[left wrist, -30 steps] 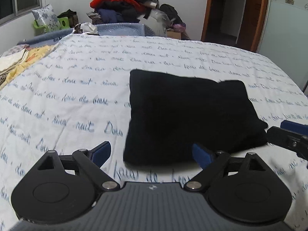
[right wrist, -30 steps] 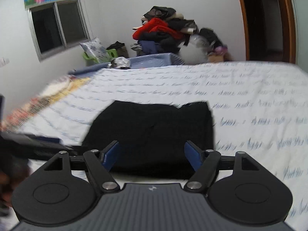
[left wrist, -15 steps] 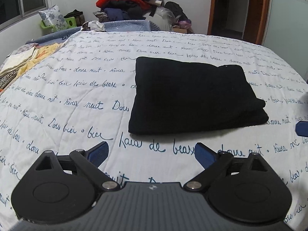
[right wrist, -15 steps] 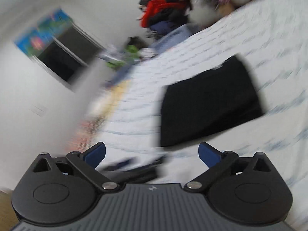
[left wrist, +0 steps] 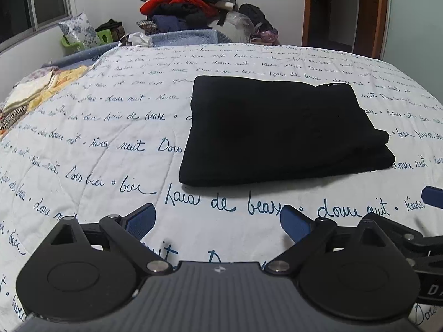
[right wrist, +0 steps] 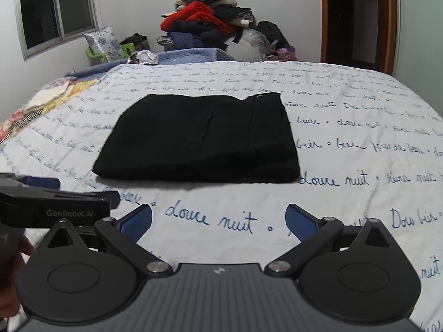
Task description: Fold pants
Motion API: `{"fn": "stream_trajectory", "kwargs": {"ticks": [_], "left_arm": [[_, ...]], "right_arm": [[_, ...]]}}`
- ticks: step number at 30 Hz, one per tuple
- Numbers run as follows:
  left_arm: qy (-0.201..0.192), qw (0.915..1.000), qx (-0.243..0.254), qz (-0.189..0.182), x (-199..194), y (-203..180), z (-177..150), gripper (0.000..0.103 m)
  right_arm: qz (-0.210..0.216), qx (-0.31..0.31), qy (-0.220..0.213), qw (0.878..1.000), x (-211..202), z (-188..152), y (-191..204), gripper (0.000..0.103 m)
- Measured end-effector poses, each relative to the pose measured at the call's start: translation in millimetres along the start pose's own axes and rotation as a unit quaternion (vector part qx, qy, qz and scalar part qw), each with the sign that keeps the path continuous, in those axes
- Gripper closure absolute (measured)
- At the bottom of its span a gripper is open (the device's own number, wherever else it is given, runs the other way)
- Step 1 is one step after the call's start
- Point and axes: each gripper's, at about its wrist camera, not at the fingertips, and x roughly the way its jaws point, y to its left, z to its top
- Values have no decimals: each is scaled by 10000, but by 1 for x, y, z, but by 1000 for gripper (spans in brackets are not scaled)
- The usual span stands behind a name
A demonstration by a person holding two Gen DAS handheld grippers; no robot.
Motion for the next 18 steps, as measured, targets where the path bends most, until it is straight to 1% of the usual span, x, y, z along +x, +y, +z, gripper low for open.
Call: {"fn": "stream_trajectory", "kwargs": {"ticks": [3,8,11,18], "left_arm": [[19,10000,22,-21,0,-1,-1,6],[8,10000,-44,43,2,1,-4,6],[25,9999,-108,53,4,3,-5,6],[40,9999,-136,38,7,5,-8,6]], "right_arm": [[-47,-23,28,10000,2,-1,1,0],[-27,178,63,9998,2,-2,-6,0],[-18,184,166,9997,8,-4,-8,0],[-25,-27,125,9999,9,-6,0,0]]}}
